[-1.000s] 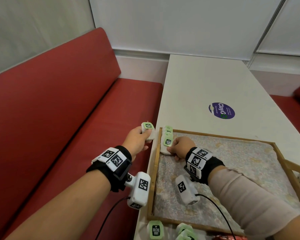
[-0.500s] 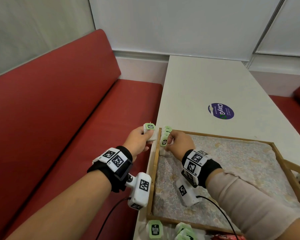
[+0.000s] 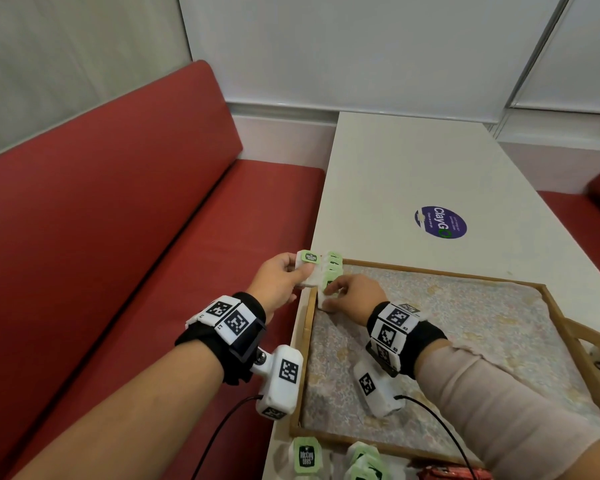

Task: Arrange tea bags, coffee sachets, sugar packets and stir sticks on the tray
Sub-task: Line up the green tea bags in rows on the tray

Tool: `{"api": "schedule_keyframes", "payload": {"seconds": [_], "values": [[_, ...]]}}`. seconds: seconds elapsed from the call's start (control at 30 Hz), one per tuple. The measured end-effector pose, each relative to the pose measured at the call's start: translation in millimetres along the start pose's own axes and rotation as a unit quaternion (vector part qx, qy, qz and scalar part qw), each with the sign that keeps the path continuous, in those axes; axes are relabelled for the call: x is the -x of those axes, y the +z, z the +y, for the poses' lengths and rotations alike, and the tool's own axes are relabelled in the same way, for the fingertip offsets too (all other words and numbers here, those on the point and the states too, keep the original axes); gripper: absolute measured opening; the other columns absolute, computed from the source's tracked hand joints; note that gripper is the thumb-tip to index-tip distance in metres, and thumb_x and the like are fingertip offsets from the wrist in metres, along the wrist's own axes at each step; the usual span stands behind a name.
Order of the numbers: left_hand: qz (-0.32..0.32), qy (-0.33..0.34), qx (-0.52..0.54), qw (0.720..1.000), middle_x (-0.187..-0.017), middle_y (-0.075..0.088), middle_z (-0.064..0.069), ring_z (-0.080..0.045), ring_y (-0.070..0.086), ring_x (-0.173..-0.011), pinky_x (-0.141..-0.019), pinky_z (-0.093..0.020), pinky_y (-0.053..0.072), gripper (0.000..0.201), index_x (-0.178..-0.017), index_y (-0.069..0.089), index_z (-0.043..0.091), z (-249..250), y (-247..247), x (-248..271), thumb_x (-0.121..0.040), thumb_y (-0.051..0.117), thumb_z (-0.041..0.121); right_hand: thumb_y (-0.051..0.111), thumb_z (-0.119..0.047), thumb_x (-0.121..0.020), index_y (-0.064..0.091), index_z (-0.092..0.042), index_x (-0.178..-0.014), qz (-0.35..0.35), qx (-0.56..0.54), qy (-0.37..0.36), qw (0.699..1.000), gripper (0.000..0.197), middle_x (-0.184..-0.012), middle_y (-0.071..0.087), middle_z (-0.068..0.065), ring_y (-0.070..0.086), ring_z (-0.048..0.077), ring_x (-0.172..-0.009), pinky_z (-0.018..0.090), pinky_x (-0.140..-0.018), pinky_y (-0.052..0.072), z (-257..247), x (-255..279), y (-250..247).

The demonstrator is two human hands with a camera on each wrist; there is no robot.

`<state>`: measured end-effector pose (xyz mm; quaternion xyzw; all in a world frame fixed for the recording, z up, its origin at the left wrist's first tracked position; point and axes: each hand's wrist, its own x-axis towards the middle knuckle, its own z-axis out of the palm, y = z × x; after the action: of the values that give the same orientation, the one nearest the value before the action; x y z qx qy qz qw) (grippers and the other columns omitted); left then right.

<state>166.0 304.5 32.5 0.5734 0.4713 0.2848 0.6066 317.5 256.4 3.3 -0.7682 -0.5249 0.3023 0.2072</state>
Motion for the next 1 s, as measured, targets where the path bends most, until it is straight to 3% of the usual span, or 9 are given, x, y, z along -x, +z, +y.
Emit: {"api": "schedule_keyframes", "payload": {"seconds": [0.07,0.17,0.33,0.43,0.5,0.67,0.77,0.87,1.0], "values": [[0.001,0.010,0.001,1.000,-0.081,0.062,0.005,-0.003,0.053,-0.065,-0.053,-0.019,0.037,0.004,-0.091,0.058,0.020,0,0,-1,-0.091,0.061,0.018,0.076,-0.026,-0.076,0.066,-0.026,-0.084,0.012,-0.051,-0.024,0.998,0.013,-0.074,0.056,-0.009,0.054,0.010,-0.075,0.023,-0.066,0.042,-5,3,-4],[0.004,0.034,0.025,0.999,-0.078,0.065,0.002,0.001,0.060,-0.059,-0.053,-0.015,0.043,0.008,-0.091,0.060,0.014,-1,3,-2,-0.087,0.065,0.009,0.082,-0.026,-0.069,0.056,-0.026,-0.069,0.004,-0.127,-0.078,0.989,0.026,-0.067,0.055,-0.008,0.050,0.007,-0.062,0.022,-0.061,0.038,-14,11,-10],[0.006,0.056,0.039,0.998,-0.078,0.066,-0.001,0.004,0.062,-0.057,-0.061,-0.010,0.048,0.010,-0.084,0.061,0.012,-6,10,-4,-0.085,0.067,0.004,0.075,-0.017,-0.080,0.053,-0.021,-0.064,0.018,-0.219,-0.097,0.971,0.027,-0.064,0.056,0.000,0.052,0.007,-0.050,0.016,-0.050,0.044,-15,18,-9],[-0.001,0.059,0.033,0.998,-0.079,0.066,0.000,0.006,0.062,-0.058,-0.061,-0.009,0.048,0.012,-0.084,0.061,0.013,-7,11,-3,-0.084,0.067,0.002,0.073,-0.010,-0.081,0.058,-0.004,-0.075,0.018,-0.258,-0.072,0.963,0.017,-0.069,0.063,0.009,0.056,0.006,-0.044,0.024,-0.053,0.049,-7,15,-7],[-0.019,0.050,0.028,0.998,-0.082,0.067,-0.001,0.005,0.064,-0.062,-0.062,-0.009,0.049,0.016,-0.090,0.061,0.011,-7,11,-3,-0.082,0.068,-0.001,0.069,-0.009,-0.084,0.061,0.001,-0.081,0.006,-0.259,-0.057,0.964,0.013,-0.070,0.065,0.007,0.057,0.006,-0.043,0.021,-0.051,0.048,-2,14,-8],[-0.022,0.023,0.007,0.999,-0.098,0.065,-0.002,-0.010,0.062,-0.090,-0.086,-0.020,0.049,0.041,-0.111,0.055,0.009,-9,8,-7,-0.077,0.073,-0.003,0.063,-0.014,-0.090,0.059,-0.015,-0.068,-0.029,-0.172,0.026,0.984,0.022,-0.064,0.064,0.001,0.053,0.002,-0.038,0.015,-0.044,0.042,14,14,-12],[-0.006,0.025,-0.007,1.000,-0.095,0.063,0.002,-0.005,0.059,-0.087,-0.082,-0.016,0.048,0.040,-0.113,0.056,0.008,-13,7,-10,-0.078,0.072,-0.003,0.063,-0.012,-0.090,0.058,-0.012,-0.067,-0.051,-0.179,0.077,0.980,0.024,-0.063,0.063,0.004,0.053,0.007,-0.038,0.019,-0.041,0.043,19,16,-8],[0.001,0.026,-0.019,0.999,-0.094,0.062,0.002,-0.004,0.059,-0.085,-0.082,-0.016,0.048,0.037,-0.112,0.057,0.007,-18,7,-11,-0.079,0.070,-0.004,0.063,-0.009,-0.090,0.058,-0.009,-0.067,-0.055,-0.214,0.097,0.970,0.023,-0.064,0.062,0.009,0.052,0.014,-0.042,0.025,-0.046,0.045,18,16,-4],[0.000,0.026,-0.026,0.999,-0.092,0.062,0.003,-0.004,0.058,-0.084,-0.077,-0.014,0.049,0.034,-0.112,0.058,0.004,-23,8,-12,-0.080,0.068,-0.006,0.064,-0.012,-0.089,0.060,-0.012,-0.071,-0.059,-0.189,0.105,0.975,0.019,-0.064,0.065,0.005,0.050,0.010,-0.039,0.023,-0.045,0.045,15,15,-4]]}}
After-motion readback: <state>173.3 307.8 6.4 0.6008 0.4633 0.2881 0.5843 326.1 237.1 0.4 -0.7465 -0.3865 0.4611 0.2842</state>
